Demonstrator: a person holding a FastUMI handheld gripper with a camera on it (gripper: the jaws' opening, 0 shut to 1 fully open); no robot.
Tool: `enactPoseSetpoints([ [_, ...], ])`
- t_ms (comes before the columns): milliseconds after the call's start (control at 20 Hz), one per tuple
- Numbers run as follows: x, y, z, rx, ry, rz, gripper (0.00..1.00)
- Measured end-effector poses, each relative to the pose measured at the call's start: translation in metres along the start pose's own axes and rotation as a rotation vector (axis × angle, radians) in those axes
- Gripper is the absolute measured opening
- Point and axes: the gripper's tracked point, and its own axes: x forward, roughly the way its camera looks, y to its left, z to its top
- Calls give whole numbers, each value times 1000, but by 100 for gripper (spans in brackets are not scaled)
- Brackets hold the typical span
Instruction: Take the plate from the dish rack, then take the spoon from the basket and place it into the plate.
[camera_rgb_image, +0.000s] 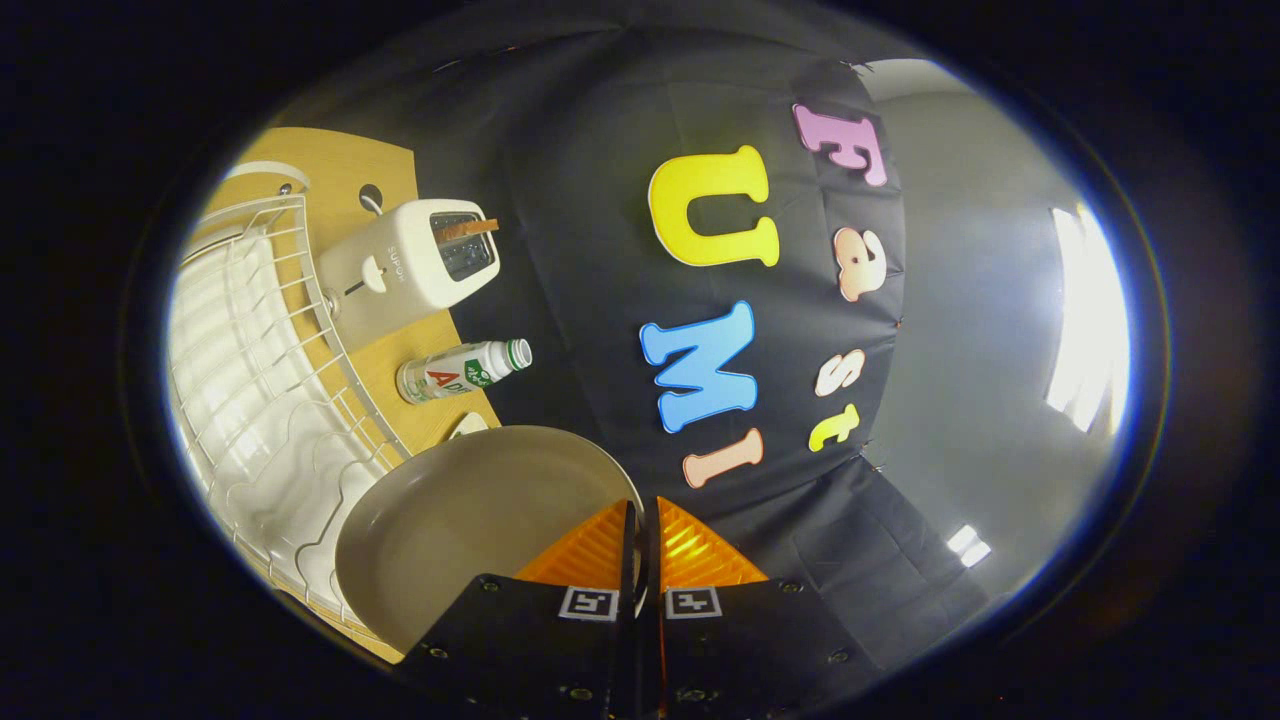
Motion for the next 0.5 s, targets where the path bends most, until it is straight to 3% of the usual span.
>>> enactPoseSetpoints([
  [500, -80, -15, -49, 72, -47, 76, 3],
])
